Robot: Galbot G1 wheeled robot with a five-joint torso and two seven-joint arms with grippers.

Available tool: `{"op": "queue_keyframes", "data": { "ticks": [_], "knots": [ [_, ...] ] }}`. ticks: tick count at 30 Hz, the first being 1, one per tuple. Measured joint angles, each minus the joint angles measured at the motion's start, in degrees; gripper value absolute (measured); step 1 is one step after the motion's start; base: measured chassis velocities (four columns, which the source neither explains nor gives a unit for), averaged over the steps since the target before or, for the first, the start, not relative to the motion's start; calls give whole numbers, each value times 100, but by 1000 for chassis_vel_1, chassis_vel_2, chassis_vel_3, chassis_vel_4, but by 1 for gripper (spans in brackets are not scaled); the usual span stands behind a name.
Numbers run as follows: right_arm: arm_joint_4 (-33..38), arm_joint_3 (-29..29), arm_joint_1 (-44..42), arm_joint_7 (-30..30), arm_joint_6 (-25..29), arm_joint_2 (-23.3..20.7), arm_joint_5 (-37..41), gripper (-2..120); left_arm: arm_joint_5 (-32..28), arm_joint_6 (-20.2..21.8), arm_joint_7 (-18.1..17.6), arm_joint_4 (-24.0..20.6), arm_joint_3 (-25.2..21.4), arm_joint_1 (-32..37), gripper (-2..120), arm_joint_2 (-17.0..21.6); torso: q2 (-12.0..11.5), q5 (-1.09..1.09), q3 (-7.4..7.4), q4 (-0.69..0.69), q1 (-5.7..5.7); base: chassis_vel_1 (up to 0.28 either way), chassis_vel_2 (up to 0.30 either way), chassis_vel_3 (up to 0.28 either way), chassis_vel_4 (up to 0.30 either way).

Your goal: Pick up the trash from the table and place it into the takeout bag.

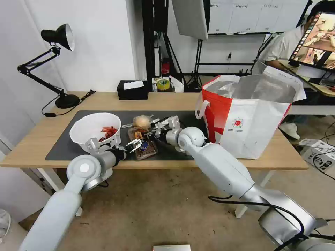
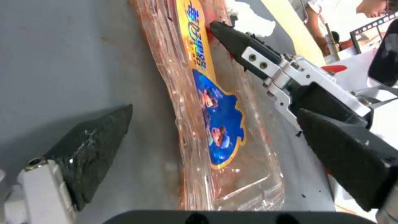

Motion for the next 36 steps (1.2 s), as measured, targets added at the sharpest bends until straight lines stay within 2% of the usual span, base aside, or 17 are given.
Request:
{"op": "queue_keyframes", "data": {
  "ticks": [6,14,16,18,20,23,25,26,33,36],
  "knots": [
    [-5,3,-15,3,3,22,-7,0,-34,0,6,-3,-6,9,97,10,0,-1,0,0,0,0,0,0,0],
    [-8,5,-18,10,6,25,-13,0,-49,-2,12,-32,1,43,79,20,0,-1,0,0,0,0,0,0,0],
    [-3,4,-17,13,7,9,-13,0,-65,-4,20,-48,-18,58,67,83,0,0,0,0,0,0,0,0,0],
    [-2,1,-15,14,7,8,-12,0,-67,-5,22,-49,-26,62,63,96,0,0,0,0,0,0,0,0,0],
    [-5,-10,5,16,7,11,-11,0,-72,-7,26,-55,-52,81,51,109,0,0,0,0,0,0,0,0,0],
    [-15,-16,21,19,6,22,-10,0,-75,-7,30,-70,-65,103,45,115,0,-1,0,0,0,0,0,0,0],
    [-22,-21,40,22,4,37,-8,0,-76,-7,33,-92,-70,125,35,116,0,-1,0,0,0,0,0,0,0],
    [-22,-21,40,22,4,37,-8,0,-76,-7,33,-92,-70,125,35,116,0,-1,0,0,0,0,0,0,0],
    [-26,-27,37,27,3,43,-7,0,-72,-9,35,-123,-72,154,6,96,0,0,0,0,0,0,0,0,0],
    [-8,-24,18,29,3,34,-6,0,-67,-11,35,-127,-72,155,0,100,0,-1,0,0,0,0,0,0,0]
  ]
}}
